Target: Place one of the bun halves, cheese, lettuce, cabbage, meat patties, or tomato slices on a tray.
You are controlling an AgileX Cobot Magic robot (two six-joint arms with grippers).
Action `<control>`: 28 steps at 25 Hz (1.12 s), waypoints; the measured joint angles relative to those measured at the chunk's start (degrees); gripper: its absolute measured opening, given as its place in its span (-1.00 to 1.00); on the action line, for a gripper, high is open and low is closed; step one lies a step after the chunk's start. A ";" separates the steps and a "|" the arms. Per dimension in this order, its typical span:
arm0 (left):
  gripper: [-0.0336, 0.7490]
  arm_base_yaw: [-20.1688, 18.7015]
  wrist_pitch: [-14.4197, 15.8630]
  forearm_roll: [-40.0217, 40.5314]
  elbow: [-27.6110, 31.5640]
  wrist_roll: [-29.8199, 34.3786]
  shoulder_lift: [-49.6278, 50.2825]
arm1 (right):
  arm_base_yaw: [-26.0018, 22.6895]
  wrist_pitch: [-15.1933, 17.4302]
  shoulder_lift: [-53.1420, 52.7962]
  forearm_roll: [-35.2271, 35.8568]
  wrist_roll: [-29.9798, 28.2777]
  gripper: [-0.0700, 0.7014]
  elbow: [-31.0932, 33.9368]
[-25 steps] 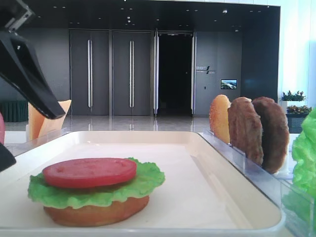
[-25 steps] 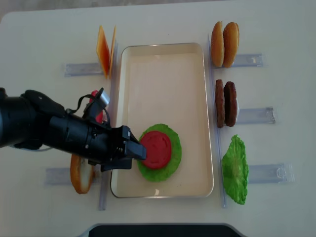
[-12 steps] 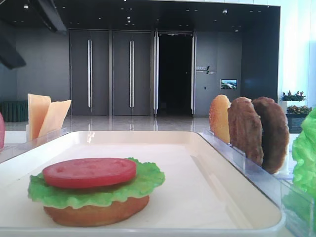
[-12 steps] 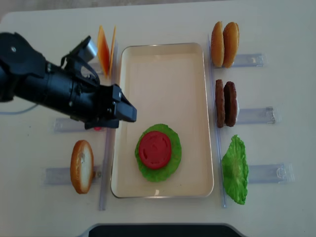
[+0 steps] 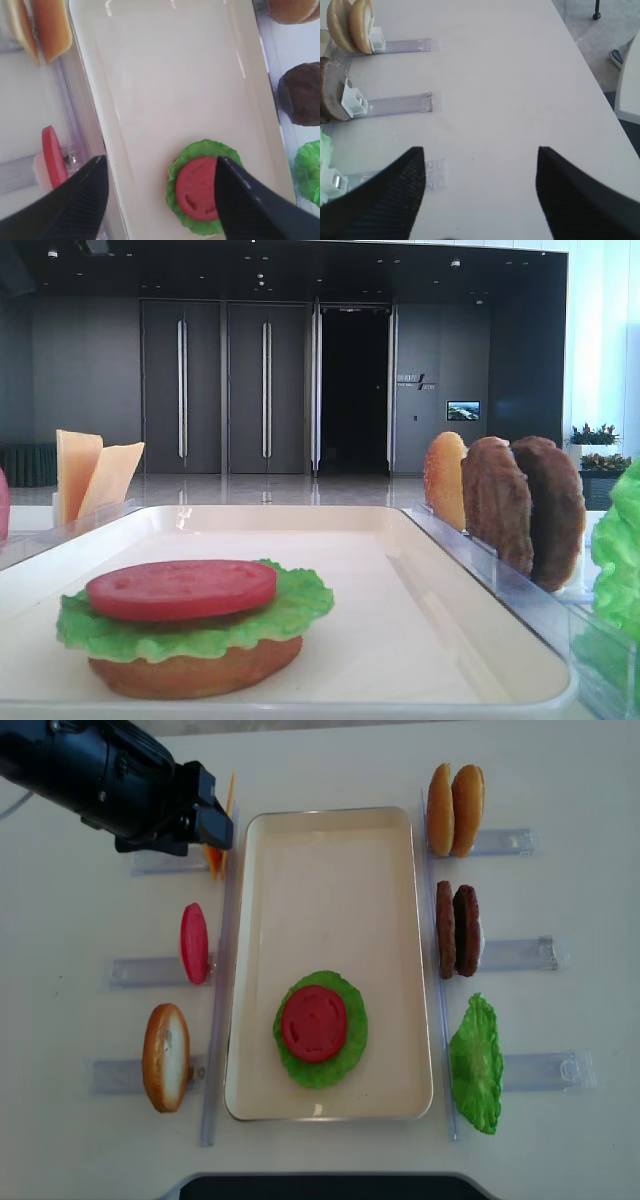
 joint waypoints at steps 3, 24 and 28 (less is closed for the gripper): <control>0.38 0.00 3.64 3.63 -1.98 -0.78 2.13 | 0.00 0.00 0.00 0.00 0.00 0.43 0.00; 0.38 24.78 15.89 18.08 -8.49 0.57 7.21 | 0.00 0.00 0.00 0.00 0.00 0.43 0.00; 0.38 25.18 15.94 17.36 -8.49 2.01 6.16 | 0.00 0.00 0.00 0.00 0.00 0.43 0.00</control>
